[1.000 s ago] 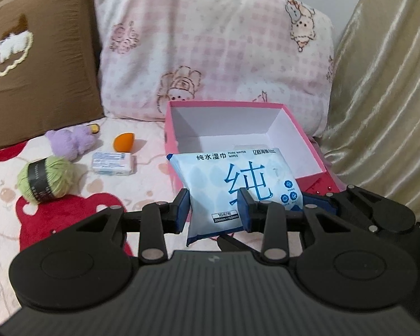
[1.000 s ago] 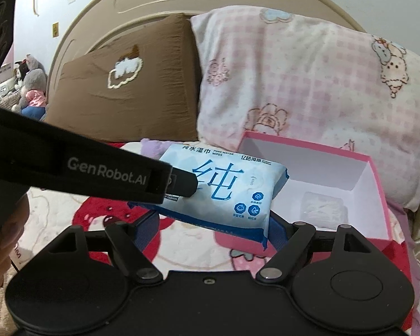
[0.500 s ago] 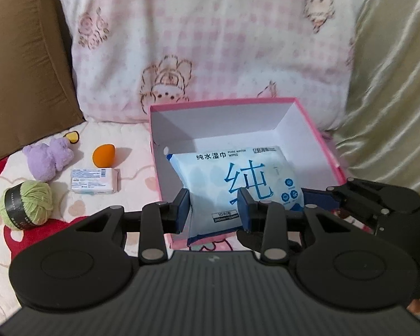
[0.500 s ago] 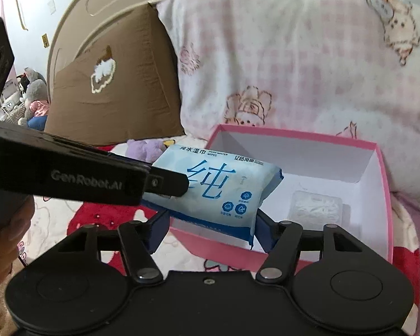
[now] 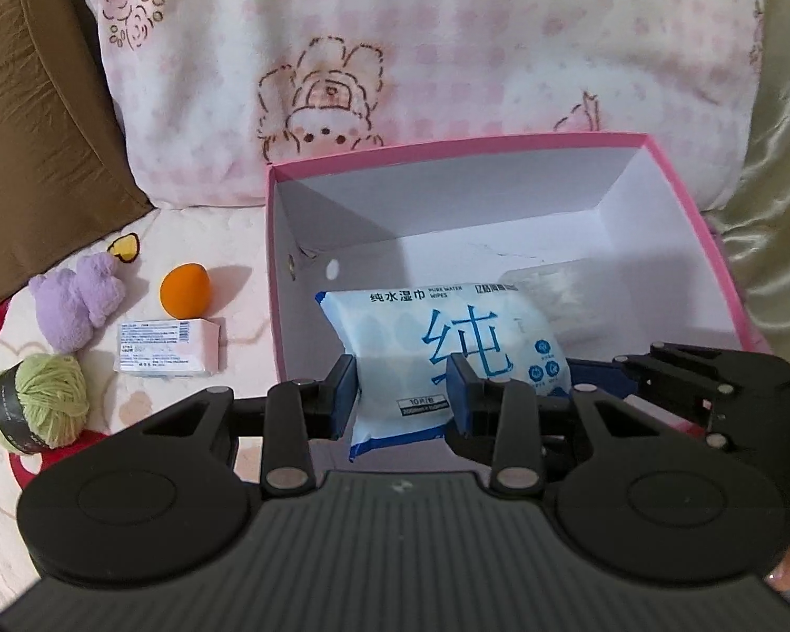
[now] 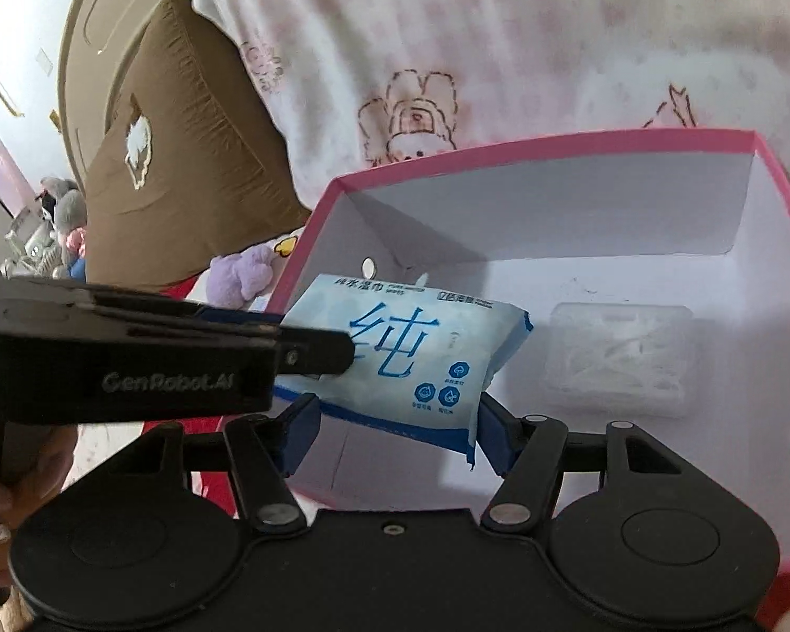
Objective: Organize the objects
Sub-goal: 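Lower the wet-wipes pack into the pink box and open the left tool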
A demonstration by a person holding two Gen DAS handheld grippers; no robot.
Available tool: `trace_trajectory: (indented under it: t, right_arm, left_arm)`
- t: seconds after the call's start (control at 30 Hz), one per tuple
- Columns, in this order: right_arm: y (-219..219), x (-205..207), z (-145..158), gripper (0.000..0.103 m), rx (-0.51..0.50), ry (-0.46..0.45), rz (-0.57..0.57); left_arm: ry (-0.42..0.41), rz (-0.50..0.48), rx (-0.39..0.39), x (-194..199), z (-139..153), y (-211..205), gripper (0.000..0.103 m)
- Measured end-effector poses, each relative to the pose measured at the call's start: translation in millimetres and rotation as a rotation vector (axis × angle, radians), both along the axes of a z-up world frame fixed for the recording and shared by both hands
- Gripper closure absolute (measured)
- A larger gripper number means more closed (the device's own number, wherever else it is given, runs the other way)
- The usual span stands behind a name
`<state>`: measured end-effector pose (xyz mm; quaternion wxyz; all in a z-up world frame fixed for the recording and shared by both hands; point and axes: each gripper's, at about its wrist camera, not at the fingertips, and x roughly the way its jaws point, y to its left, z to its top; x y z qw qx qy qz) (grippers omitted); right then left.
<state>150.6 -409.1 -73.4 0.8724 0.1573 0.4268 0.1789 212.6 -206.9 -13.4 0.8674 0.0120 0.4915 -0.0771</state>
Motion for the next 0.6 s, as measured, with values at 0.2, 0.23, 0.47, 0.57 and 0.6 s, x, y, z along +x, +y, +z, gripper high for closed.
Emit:
trace_trajectory:
  t: [0.2,0.23,0.47,0.57,0.6]
  right_arm:
    - [-4,24,-18,0.035,0.042,0.054,0.016]
    - [-4,27,-21,0.035,0.052,0.069,0.013]
    - [-10,42,-38,0.035,0.049,0.137,-0.002]
    - [-13,45,-43,0.035,0.039,0.166,0.008]
    - [-14,45,-43,0.035,0.032,0.169,0.005]
  left_arm:
    - [0.024,0.018,0.047,16,-14,-5,0.069]
    - [0.03,0.025,0.043,18,-16,-5,0.069]
    - [0.069,0.044,0.013,30,-33,-10,0.069]
    - [0.075,0.044,0.013,32,-37,-14,0.069]
    - [0.071,0.041,0.019,33,-37,-16,0.069]
